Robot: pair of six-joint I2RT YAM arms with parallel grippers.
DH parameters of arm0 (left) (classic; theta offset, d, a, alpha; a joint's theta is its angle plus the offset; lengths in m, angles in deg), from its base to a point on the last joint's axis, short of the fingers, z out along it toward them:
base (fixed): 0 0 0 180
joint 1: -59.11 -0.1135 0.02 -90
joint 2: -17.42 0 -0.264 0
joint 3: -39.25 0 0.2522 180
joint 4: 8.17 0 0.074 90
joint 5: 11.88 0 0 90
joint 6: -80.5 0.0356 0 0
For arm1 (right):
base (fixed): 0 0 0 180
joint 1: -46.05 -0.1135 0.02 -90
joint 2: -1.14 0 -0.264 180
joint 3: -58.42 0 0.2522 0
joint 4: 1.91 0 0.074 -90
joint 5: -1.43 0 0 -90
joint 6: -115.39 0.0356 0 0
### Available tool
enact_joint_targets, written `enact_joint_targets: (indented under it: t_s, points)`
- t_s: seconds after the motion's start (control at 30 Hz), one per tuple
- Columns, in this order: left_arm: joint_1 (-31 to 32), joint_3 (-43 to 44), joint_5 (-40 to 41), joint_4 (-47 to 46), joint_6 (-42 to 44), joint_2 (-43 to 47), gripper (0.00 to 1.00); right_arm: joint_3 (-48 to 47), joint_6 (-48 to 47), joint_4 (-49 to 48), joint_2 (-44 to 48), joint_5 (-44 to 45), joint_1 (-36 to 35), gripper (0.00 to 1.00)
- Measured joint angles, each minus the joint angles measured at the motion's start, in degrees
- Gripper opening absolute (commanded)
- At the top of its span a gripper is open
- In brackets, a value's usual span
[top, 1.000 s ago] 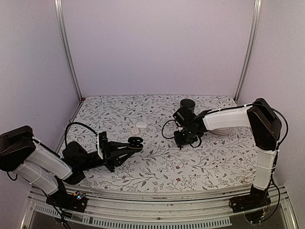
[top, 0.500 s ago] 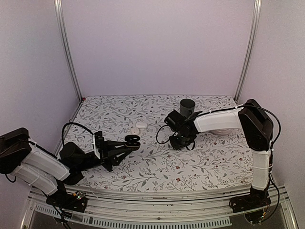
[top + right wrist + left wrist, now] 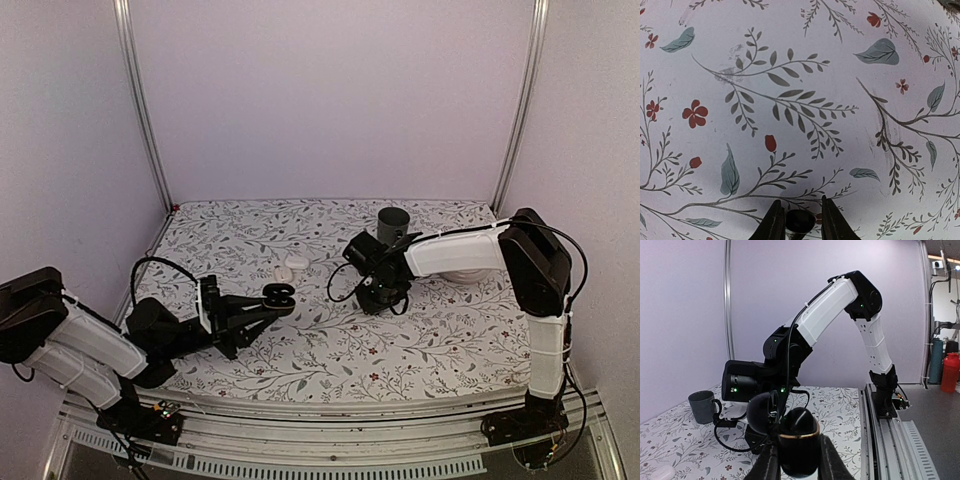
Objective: Insert the wireless bluetooth earbuds into the charging case
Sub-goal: Pick up the right earbud from the center of the board.
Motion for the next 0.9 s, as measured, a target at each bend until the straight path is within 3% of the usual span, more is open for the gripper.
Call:
enact_joint_targets:
  t_s: [0.4, 0.9]
  points:
    - [0.0, 0.3, 0.1, 0.0, 0.0, -2.5, 0.0, 2.2, -0.2, -3.2, 1.1, -4.4, 0.6, 0.24]
    - [0.1, 1.4, 0.2, 0.1, 0.6, 0.3, 0.0, 5.0, 0.3, -5.4, 2.7, -6.5, 0.8, 0.27]
